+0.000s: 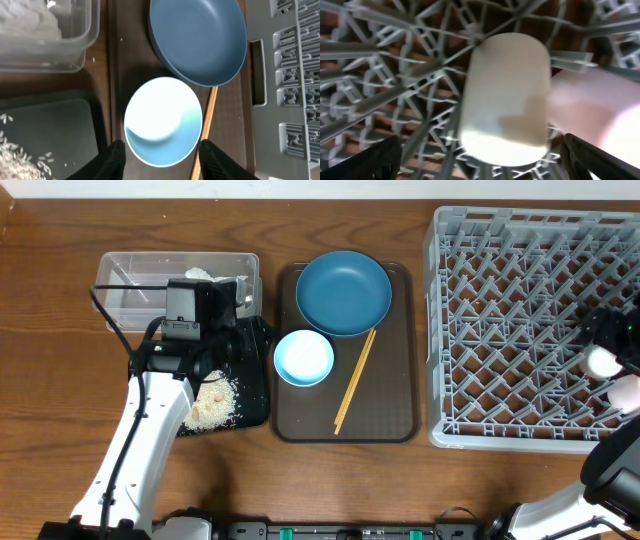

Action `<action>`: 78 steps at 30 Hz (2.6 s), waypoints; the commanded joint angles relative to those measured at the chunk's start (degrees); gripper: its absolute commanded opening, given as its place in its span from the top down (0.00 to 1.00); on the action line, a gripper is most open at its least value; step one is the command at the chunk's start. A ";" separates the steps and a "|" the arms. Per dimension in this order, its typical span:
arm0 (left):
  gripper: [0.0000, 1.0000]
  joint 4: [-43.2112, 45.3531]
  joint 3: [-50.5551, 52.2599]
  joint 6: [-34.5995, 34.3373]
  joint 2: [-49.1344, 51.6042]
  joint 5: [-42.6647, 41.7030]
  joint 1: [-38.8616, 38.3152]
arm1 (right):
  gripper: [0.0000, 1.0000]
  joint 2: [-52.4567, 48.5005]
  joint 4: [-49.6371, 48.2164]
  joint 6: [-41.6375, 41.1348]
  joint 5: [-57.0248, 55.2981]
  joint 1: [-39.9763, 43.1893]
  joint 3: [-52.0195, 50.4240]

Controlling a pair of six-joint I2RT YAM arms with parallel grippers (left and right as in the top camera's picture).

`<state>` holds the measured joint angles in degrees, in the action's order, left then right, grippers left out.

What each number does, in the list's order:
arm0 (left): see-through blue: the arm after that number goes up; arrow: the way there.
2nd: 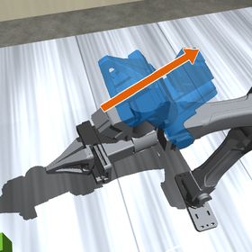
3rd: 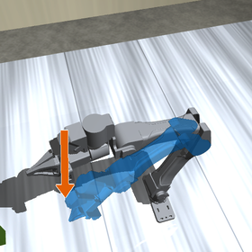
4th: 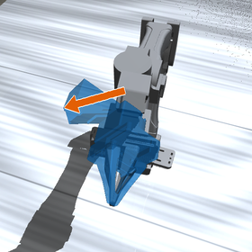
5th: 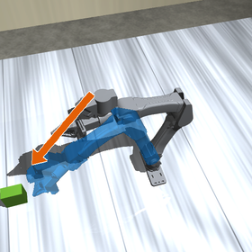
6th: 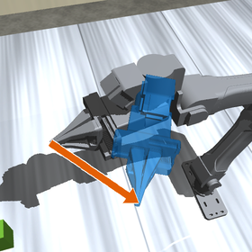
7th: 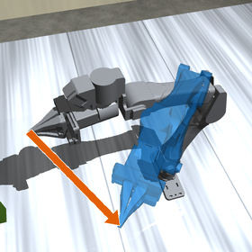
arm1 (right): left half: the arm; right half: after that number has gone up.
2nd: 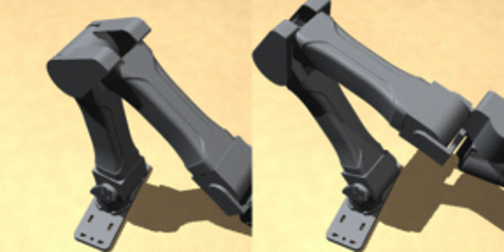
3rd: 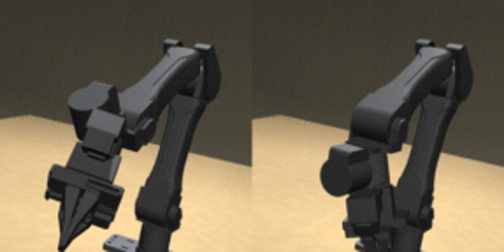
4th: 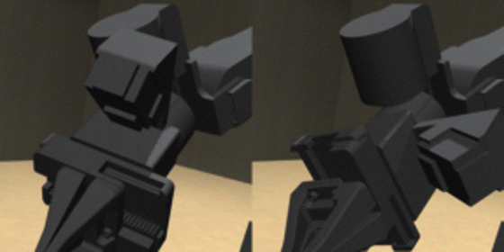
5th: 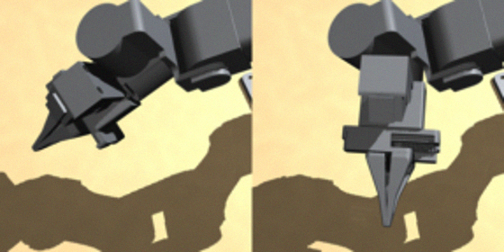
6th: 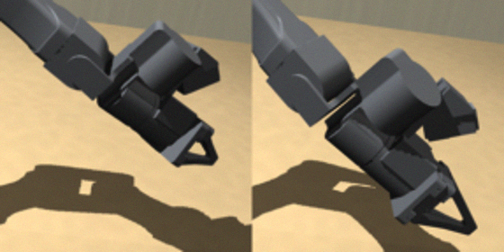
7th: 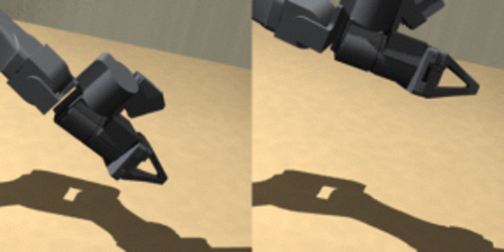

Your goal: Sort waste into correct bins and load items into the dishwasher rack

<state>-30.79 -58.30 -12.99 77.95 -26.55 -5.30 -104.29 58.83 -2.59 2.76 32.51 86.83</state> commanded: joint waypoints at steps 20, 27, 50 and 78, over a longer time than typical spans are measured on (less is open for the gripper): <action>0.46 -13.77 -0.42 0.92 -0.15 14.40 0.15 | 0.13 10.73 -2.95 2.36 18.03 -35.93 1.90; 0.44 -14.08 -0.44 0.90 -0.15 14.38 0.15 | 0.21 6.01 -8.04 -6.29 5.90 -47.91 1.40; 0.41 -14.80 -0.42 0.90 -0.13 14.38 0.15 | 0.81 -18.62 -26.14 -27.39 -8.55 -55.01 1.40; 0.40 -14.80 -0.42 0.90 -0.13 14.38 0.13 | 0.99 9.18 -28.85 20.39 -18.69 -29.33 10.95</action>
<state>-45.43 -58.30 -13.02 77.95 -13.08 -5.30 -95.53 30.94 7.86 -10.17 0.12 97.34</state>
